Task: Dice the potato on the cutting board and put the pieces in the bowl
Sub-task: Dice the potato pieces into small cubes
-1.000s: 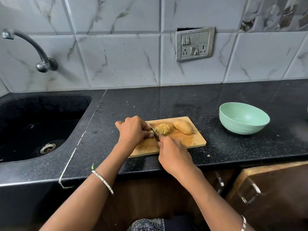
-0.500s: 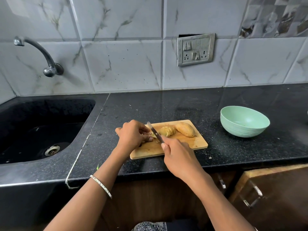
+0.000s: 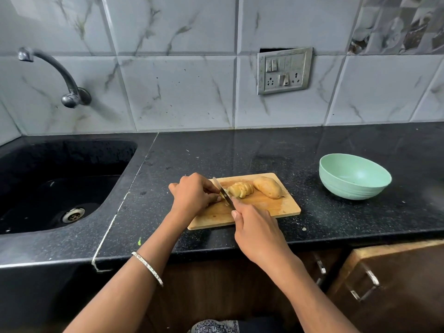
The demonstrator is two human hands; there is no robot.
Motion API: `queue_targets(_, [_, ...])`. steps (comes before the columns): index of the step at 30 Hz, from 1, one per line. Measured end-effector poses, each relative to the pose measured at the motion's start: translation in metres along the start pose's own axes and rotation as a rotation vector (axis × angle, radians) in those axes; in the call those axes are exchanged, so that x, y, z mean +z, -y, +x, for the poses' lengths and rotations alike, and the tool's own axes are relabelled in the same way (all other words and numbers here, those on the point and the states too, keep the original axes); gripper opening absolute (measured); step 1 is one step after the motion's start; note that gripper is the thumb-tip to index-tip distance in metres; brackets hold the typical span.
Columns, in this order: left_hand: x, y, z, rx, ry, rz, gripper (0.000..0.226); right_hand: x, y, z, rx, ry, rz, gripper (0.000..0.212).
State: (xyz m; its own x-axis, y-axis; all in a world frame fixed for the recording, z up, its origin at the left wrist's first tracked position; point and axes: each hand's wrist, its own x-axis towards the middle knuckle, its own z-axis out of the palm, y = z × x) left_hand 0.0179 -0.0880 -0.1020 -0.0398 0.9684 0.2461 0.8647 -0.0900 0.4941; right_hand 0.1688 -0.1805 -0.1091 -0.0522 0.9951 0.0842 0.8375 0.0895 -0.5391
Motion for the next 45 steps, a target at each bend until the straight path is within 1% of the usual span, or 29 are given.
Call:
queue_targets(5, [0.003,-0.001,0.004,-0.011,0.024,0.010,0.011,-0.001,0.001,0.005,-0.014,-0.014,0.002,0.048])
queue_targets(12, [0.002,-0.004,0.006,-0.013,0.035,0.030,0.008,0.003,0.004,0.015,-0.001,0.012,-0.014,0.043])
queue_targets(20, [0.004,-0.002,0.006,-0.018,0.022,0.015,0.007,-0.003,-0.003,0.015,0.042,0.076,0.115,0.036])
queue_targets(24, [0.002,-0.002,0.007,-0.038,0.031,0.003,0.015,0.000,-0.003,0.010,0.031,0.068,0.075,0.031])
queue_targets(26, [0.001,0.000,0.008,-0.049,0.025,-0.005,0.016,0.001,-0.004,0.008,0.022,0.068,0.057,0.034])
queue_targets(29, [-0.001,0.001,0.009,-0.052,0.030,-0.014,0.016,-0.003,-0.007,0.001,0.020,0.074,0.042,0.043])
queue_targets(33, [-0.004,0.001,0.008,-0.055,0.046,-0.002,0.011,-0.013,-0.010,-0.006,-0.009,0.020,0.058,0.042])
queue_targets(37, [-0.007,0.003,0.006,-0.056,0.040,-0.007,0.007,-0.018,-0.013,0.003,0.012,-0.038,0.044,0.045])
queue_targets(40, [-0.008,0.003,0.005,-0.054,0.033,-0.012,0.005,-0.015,-0.015,0.006,0.031,-0.025,0.008,0.045])
queue_targets(43, [-0.007,0.003,0.004,-0.042,0.007,-0.019,0.010,-0.010,-0.015,0.005,0.049,0.014,0.005,0.043])
queue_targets(45, [-0.005,0.003,0.004,-0.010,0.007,-0.015,0.003,-0.006,-0.014,0.003,0.052,0.028,0.025,0.044])
